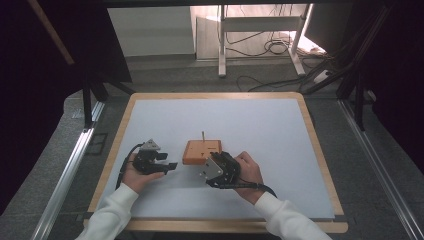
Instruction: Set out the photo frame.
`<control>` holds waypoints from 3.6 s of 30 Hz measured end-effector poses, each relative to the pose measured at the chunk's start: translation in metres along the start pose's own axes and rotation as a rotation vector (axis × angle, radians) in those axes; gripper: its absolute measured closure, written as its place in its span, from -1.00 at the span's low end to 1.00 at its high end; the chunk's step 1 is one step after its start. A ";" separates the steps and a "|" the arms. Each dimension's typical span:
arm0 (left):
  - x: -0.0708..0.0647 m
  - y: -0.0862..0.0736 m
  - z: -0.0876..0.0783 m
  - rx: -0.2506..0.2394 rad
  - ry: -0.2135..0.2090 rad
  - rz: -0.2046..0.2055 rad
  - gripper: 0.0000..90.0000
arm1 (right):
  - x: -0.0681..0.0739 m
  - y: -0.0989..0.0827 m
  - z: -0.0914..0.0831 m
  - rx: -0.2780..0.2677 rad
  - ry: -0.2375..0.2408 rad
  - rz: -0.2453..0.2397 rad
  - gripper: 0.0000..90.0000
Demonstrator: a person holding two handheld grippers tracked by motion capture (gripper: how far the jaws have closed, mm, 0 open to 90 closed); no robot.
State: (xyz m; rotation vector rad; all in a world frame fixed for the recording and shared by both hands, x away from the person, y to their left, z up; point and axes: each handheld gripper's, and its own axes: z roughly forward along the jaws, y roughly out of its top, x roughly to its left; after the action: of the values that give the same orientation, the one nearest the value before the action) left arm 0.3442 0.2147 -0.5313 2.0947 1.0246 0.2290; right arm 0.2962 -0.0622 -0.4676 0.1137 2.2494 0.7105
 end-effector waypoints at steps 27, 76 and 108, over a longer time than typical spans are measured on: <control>0.001 0.000 0.000 -0.011 -0.003 -0.006 -0.16 | -0.023 0.008 0.002 0.000 0.013 -0.023 0.50; 0.000 0.001 0.000 -0.021 0.000 -0.006 -0.13 | -0.055 0.022 -0.042 -0.090 0.297 0.078 0.55; -0.001 0.001 0.002 -0.020 -0.008 -0.003 -0.15 | -0.121 -0.012 0.018 -0.055 0.198 0.395 0.15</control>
State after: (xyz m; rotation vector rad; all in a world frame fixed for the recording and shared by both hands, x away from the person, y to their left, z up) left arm 0.3452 0.2128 -0.5321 2.0746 1.0161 0.2283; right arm 0.3961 -0.0988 -0.4060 0.4902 2.4202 1.0291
